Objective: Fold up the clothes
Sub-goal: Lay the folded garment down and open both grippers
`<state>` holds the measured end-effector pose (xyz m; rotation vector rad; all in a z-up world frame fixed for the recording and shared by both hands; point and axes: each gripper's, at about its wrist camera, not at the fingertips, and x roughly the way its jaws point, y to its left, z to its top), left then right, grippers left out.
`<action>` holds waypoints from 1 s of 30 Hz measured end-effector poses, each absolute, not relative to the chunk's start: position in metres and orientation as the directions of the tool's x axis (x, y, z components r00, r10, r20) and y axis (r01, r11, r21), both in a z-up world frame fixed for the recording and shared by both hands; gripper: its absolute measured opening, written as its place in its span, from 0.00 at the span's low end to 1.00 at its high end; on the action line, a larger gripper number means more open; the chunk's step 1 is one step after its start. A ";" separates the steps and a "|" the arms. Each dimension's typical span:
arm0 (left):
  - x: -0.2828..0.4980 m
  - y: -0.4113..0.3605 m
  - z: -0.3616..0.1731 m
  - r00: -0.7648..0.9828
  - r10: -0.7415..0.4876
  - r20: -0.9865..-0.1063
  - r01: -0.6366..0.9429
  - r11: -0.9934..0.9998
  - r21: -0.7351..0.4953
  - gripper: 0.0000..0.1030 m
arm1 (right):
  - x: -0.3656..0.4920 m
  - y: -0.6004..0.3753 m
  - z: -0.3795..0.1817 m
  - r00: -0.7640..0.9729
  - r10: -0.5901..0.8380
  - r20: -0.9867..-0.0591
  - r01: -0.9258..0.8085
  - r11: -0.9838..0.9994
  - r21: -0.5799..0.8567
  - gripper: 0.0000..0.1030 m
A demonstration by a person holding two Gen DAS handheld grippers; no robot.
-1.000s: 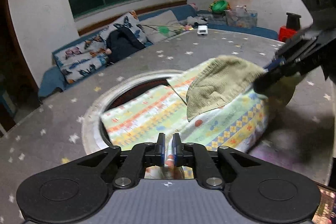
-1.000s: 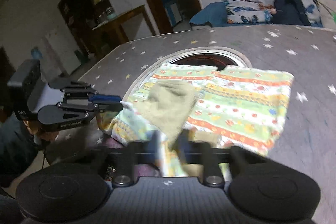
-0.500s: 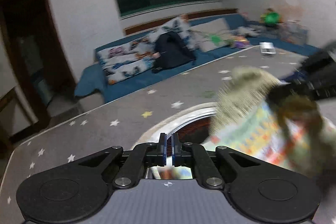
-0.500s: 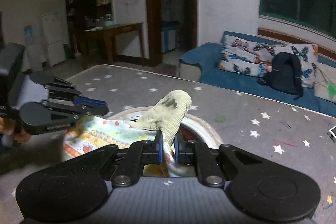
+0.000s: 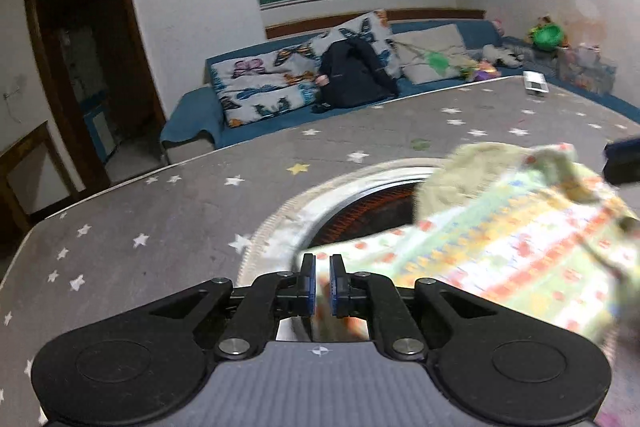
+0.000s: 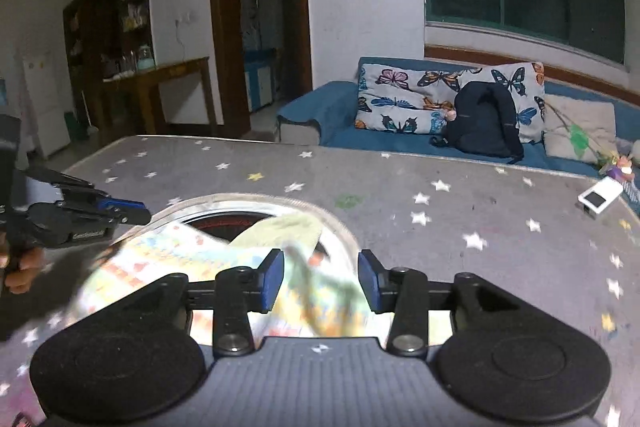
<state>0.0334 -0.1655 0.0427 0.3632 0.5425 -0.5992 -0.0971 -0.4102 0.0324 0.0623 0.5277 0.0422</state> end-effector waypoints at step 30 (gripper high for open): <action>0.021 -0.192 0.017 0.613 -0.473 -0.632 0.682 0.722 0.122 0.27 | -0.062 -0.444 -0.019 0.799 0.005 -0.601 0.105 0.983 0.148 0.33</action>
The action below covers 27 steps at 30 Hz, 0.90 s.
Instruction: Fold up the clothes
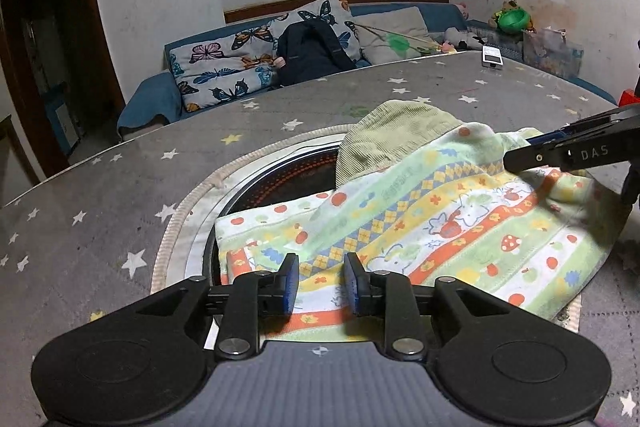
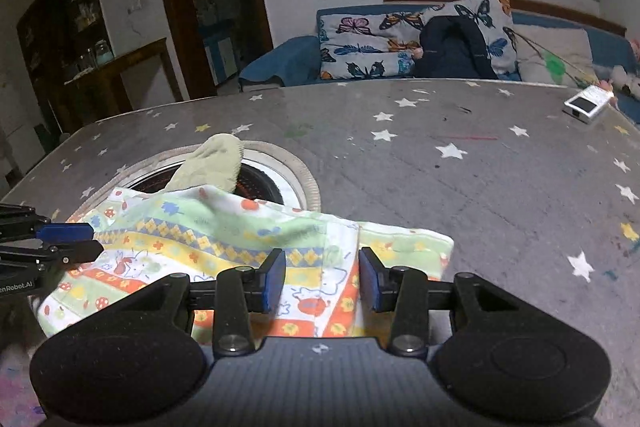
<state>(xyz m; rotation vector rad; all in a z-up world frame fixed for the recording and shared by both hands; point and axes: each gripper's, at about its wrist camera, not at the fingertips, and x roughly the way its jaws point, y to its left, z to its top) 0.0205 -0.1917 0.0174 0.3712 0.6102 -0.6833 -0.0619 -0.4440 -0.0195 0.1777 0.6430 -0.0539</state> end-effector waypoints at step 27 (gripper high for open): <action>0.031 -0.194 0.014 0.660 -0.437 -0.611 0.646 0.746 0.164 0.42 | -0.063 -0.405 0.004 0.857 0.070 -0.510 -0.004 0.992 0.129 0.25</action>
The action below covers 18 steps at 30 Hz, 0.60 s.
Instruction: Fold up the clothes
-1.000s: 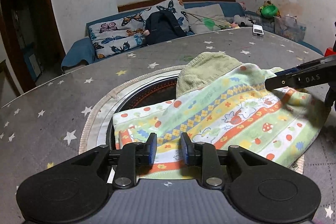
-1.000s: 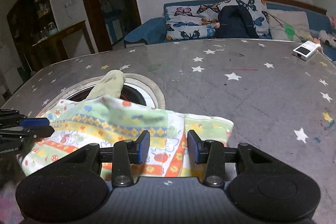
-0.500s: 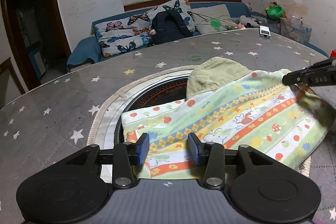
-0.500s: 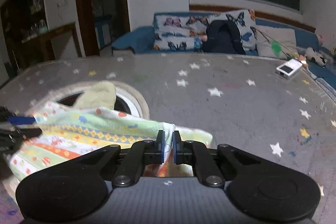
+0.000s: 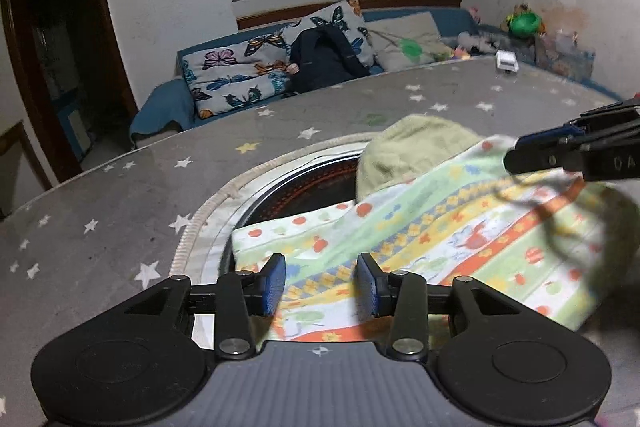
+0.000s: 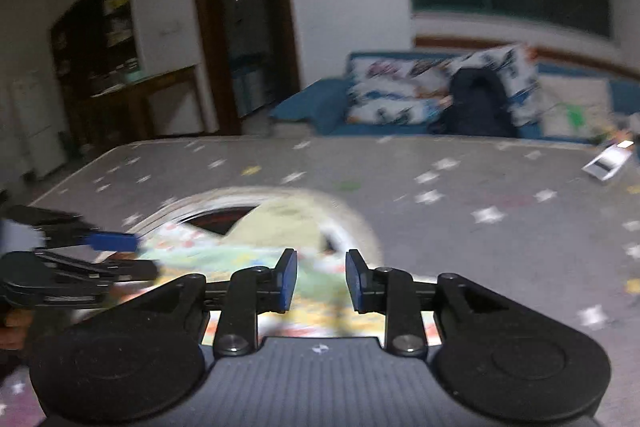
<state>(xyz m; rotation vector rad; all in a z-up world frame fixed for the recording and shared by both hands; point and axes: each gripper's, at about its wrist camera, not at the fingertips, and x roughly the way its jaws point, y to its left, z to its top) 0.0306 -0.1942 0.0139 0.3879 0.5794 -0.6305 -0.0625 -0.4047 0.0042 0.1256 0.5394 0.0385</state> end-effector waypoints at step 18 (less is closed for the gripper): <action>0.024 -0.207 0.035 0.647 -0.485 -0.588 0.662 0.740 0.117 0.42 | -0.038 -0.405 -0.007 0.844 0.026 -0.536 0.033 0.995 0.099 0.45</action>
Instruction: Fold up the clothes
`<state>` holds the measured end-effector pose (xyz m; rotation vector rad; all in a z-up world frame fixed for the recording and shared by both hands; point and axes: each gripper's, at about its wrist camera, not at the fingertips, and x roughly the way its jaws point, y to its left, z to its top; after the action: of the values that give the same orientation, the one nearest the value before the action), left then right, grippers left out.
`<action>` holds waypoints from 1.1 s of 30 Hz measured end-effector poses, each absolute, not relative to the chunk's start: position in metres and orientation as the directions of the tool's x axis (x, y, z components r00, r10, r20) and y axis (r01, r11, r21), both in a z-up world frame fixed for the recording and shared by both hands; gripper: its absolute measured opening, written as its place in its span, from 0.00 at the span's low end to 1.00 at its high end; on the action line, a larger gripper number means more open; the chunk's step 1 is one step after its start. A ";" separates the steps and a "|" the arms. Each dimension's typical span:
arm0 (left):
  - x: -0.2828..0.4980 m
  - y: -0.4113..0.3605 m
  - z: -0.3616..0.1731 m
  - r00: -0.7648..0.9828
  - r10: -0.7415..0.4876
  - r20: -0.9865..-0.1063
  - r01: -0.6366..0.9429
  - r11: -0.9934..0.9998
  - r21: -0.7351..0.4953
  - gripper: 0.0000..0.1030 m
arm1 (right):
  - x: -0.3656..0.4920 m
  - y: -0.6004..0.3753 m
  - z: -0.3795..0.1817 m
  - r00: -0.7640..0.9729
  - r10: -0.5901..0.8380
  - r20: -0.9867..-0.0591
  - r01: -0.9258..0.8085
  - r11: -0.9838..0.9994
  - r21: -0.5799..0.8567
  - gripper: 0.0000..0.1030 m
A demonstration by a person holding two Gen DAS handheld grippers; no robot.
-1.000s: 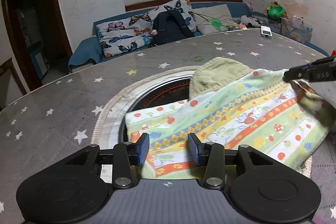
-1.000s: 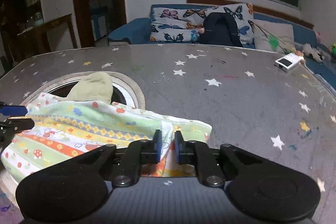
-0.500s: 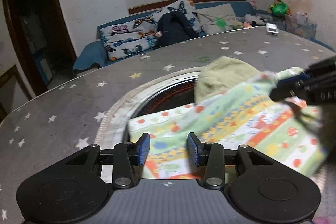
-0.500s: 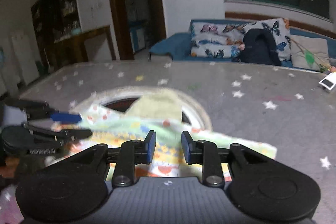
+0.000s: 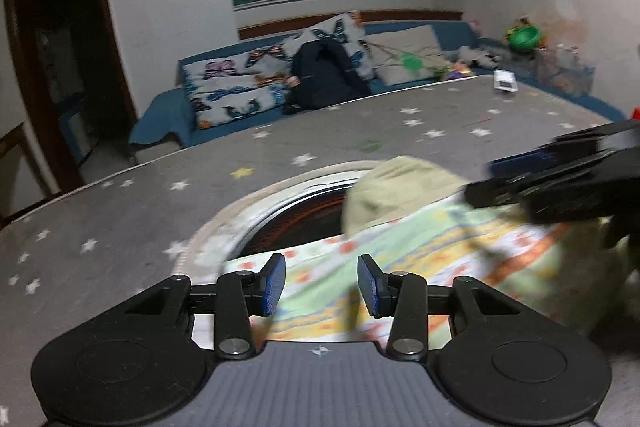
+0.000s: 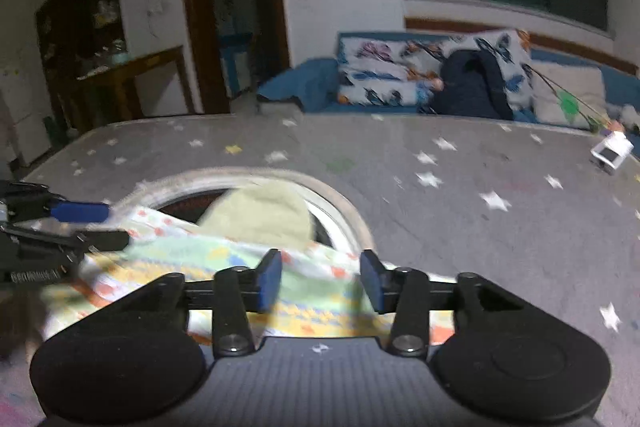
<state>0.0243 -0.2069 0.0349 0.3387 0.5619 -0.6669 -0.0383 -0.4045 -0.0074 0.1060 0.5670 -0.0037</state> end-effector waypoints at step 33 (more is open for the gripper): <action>-0.005 -0.196 0.032 0.677 -0.451 -0.581 0.643 0.747 0.168 0.43 | -0.064 -0.389 -0.015 0.817 0.034 -0.576 0.023 0.996 0.091 0.60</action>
<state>-0.0052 -0.1962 0.0324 0.3787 0.5426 -0.6317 -0.0644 -0.3894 -0.0147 0.0950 0.6151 0.0056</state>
